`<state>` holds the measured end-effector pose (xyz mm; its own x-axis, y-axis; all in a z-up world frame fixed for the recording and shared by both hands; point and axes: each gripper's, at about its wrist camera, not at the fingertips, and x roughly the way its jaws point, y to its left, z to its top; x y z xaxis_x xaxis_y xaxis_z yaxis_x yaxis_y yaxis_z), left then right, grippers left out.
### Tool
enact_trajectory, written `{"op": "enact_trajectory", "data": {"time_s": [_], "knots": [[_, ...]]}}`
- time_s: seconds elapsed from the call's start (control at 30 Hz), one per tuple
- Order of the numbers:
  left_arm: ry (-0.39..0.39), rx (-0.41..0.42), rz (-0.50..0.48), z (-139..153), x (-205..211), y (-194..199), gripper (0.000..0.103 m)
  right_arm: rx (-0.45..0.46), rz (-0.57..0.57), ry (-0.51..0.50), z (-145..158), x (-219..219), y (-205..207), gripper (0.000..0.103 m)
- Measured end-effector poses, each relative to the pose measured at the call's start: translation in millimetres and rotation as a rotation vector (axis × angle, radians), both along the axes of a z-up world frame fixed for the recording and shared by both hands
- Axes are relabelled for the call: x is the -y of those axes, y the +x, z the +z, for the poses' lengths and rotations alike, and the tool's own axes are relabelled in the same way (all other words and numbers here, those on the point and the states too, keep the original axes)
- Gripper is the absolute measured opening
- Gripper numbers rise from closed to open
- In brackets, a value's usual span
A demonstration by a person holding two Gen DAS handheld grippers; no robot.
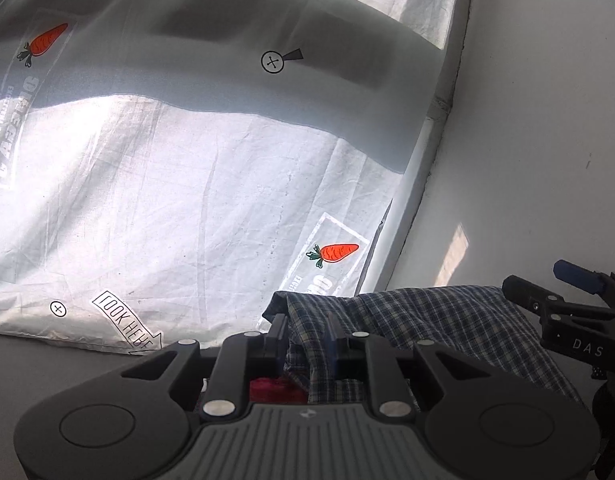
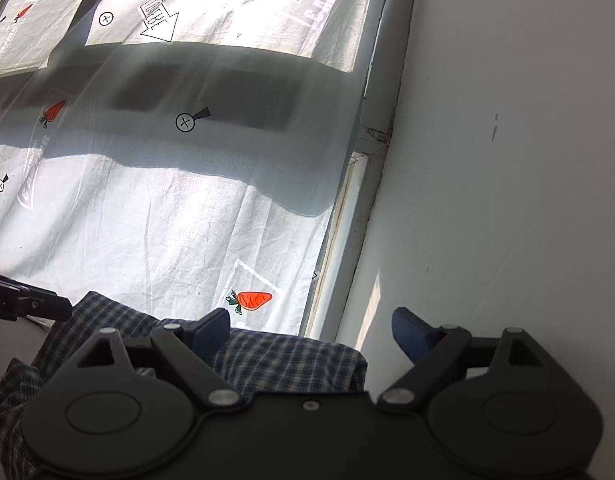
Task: Fold clothes
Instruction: 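Place the shirt bundle on the folded clothes stack and open both tools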
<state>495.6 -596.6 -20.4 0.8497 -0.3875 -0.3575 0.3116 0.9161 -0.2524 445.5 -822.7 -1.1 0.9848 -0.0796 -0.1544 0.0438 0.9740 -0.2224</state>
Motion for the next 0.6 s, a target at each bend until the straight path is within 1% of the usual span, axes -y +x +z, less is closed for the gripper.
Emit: {"op": "enact_trajectory", "data": {"time_s": [0.07,0.1,0.13,0.17,0.27,0.3,0.33,0.37,0.4,0.43,0.47,0.53,0.6], "knots": [[-0.028,0.012,-0.005,3.7,0.4,-2.5,0.025,-0.017,0.027,0.029,-4.0,-5.0,0.3,0.089],[-0.032,0.014,-0.017,4.0,2.9,-3.7,0.032,-0.026,0.041,0.043,-6.0,-7.5,0.4,0.089],[-0.018,0.013,-0.036,2.2,7.7,-5.9,0.038,-0.035,0.054,0.057,-8.0,-10.1,0.5,0.089],[0.012,0.011,-0.056,-1.3,14.3,-8.0,0.04,-0.044,0.068,0.072,-10.0,-12.6,0.7,0.09],[0.13,-0.039,-0.05,-26.3,29.8,-7.8,0.04,-0.17,0.043,0.028,-42.7,-15.6,20.5,0.09],[0.151,-0.066,-0.046,-36.0,31.4,-6.8,0.04,-0.205,0.032,0.017,-55.4,-14.5,25.9,0.09],[0.146,-0.104,-0.043,-46.2,28.4,-4.9,0.041,-0.236,0.027,0.037,-68.6,-9.5,30.8,0.091],[0.14,-0.134,-0.041,-54.6,25.0,-3.4,0.041,-0.265,0.022,0.081,-79.4,-2.2,34.9,0.092],[0.133,-0.15,-0.041,-60.9,20.6,-3.1,0.043,-0.284,0.016,0.12,-85.8,3.6,37.8,0.095],[0.13,-0.157,-0.042,-66.2,15.7,-4.5,0.048,-0.299,0.011,0.155,-90.9,8.8,40.2,0.097],[0.131,-0.158,-0.043,-69.8,11.1,-6.5,0.051,-0.306,0.008,0.176,-93.5,11.7,41.6,0.1],[0.128,-0.159,-0.03,-72.3,0.1,-11.3,0.061,-0.312,0.003,0.19,-95.3,13.2,43.4,0.101],[0.112,-0.168,-0.009,-69.8,-11.4,-14.3,0.067,-0.309,-0.004,0.163,-92.9,9.0,42.6,0.101]]}}
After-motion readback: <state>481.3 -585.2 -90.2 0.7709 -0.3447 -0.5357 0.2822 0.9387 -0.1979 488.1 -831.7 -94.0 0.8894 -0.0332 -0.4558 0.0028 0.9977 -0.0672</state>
